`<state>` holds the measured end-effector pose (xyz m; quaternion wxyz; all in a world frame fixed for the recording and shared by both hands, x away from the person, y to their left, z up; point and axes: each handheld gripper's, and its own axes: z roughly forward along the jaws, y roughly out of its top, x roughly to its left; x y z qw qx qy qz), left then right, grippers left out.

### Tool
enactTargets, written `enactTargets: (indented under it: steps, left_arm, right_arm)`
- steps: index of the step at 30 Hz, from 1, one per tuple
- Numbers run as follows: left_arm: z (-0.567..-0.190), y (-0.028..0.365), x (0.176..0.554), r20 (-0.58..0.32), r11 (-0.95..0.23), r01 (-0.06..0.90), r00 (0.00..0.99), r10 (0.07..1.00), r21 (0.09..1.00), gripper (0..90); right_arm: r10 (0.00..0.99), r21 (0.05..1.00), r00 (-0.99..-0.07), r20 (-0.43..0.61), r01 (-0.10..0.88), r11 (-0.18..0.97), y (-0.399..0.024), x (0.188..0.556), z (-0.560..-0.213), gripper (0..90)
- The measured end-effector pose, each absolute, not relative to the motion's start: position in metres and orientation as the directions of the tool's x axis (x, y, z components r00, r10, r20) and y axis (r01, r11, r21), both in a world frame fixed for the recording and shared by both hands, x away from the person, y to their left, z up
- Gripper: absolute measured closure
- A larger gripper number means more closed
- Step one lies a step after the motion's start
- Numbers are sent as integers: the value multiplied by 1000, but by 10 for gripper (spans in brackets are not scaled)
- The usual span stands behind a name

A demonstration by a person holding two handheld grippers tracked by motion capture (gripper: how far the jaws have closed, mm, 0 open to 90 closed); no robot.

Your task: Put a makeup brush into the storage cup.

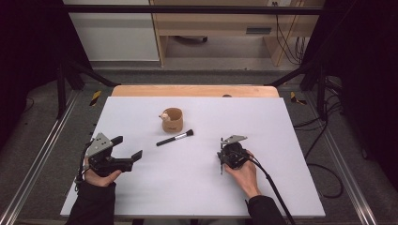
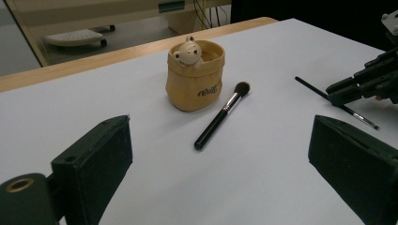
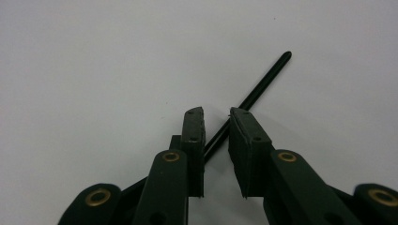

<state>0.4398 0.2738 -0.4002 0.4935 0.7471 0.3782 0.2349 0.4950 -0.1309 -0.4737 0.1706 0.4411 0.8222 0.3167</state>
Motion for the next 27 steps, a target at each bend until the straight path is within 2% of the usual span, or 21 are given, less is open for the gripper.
enactTargets:
  steps: [7, 23, 27]
  left_arm:
    - [-400, 271, 440, -19, -234, 335, 606, 795, 913, 59]
    - [-401, 270, 439, -18, -235, 333, 608, 794, 913, 61]
    - [-401, 270, 440, -18, -235, 334, 609, 793, 913, 61]
  right_arm:
    - [833, 652, -552, -23, 624, 431, -134, 493, -472, 797]
    - [863, 617, -503, 43, 693, 373, -153, 494, -468, 841]
    - [863, 613, -505, 28, 691, 384, -156, 494, -468, 851]
